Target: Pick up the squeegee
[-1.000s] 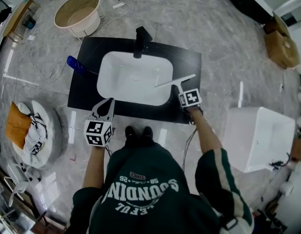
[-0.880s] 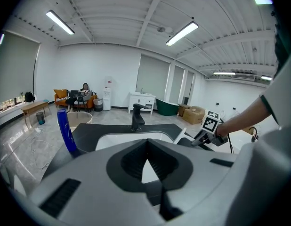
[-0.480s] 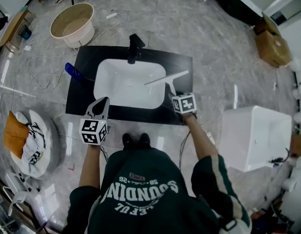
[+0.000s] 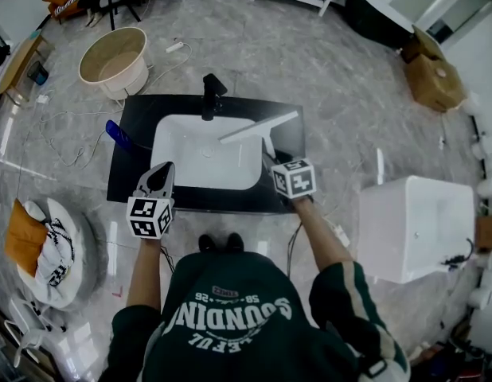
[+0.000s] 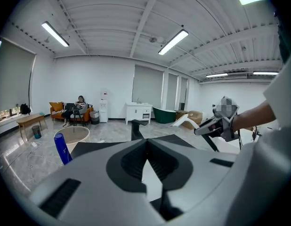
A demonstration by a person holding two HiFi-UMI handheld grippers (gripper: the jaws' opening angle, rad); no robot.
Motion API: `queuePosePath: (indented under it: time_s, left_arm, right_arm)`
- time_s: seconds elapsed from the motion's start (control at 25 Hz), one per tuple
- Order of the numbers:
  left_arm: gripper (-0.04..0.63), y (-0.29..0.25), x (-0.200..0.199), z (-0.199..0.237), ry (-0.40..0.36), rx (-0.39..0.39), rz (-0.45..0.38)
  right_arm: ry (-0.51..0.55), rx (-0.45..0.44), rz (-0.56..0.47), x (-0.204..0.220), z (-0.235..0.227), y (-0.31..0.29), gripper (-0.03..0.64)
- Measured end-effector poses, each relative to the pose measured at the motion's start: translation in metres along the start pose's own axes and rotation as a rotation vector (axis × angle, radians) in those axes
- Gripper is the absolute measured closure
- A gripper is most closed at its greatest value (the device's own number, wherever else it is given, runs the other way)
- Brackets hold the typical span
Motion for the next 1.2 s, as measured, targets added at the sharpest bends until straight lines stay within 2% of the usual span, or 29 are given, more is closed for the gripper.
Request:
queuePosePath:
  time_s: [0.32, 0.6, 1.2]
  left_arm:
    - [0.594, 0.006, -0.013, 0.000, -0.010, -0.010, -0.053]
    - [0.594, 0.007, -0.017, 0.002, -0.004, -0.019, -0.068]
    - [0.594, 0.005, -0.019, -0.001, 0.003, -0.007, -0.081]
  right_arm:
    - [0.010, -0.017, -0.202, -0.031, 0.025, 0.034, 0.531]
    - [0.013, -0.021, -0.306, -0.049, 0.039, 0.052, 0.531]
    - [-0.007, -0.029, -0.367, -0.050, 0.051, 0.054, 0.531]
Point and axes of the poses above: the fingertips, and each gripper's own axes: y backward along the fingers, z to its left, x out of its underside, the point moved 10 cm from there along y, backward along the fingers, and after that the axes turned 7 degrees about y, right-handed, at the moved point
